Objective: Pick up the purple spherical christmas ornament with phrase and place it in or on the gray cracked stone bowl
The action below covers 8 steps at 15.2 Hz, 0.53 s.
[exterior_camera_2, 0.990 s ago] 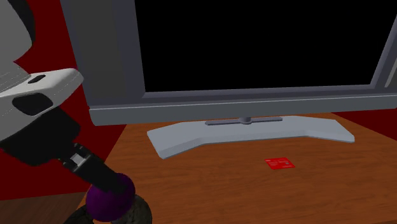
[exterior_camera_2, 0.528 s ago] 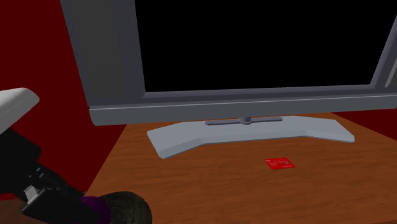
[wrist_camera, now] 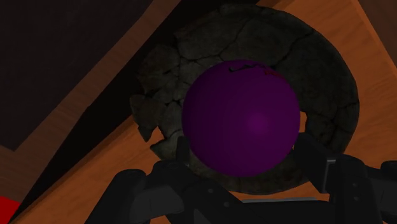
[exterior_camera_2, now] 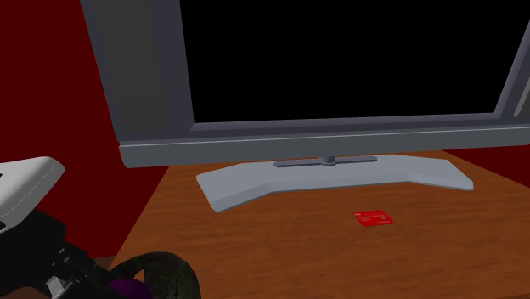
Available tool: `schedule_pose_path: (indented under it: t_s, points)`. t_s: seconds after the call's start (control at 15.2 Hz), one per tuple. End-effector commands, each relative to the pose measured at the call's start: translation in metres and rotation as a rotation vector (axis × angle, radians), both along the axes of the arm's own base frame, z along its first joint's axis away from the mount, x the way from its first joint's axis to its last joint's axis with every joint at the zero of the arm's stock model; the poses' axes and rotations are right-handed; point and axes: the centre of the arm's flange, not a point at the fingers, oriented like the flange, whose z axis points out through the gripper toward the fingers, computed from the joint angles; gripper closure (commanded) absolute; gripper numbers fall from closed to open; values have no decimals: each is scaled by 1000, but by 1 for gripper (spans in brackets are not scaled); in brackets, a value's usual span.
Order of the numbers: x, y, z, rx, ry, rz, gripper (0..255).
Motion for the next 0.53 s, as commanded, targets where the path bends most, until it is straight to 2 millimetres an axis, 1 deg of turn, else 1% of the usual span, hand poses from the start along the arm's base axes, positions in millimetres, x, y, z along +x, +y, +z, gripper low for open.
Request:
schedule_pose_path:
  t_s: [0.0,0.4,0.46]
  points:
    - [-1,-1,-5,-2,5,0,255]
    - [-1,-1,-5,-2,5,0,255]
    - [-1,-1,-4,-2,5,0,0]
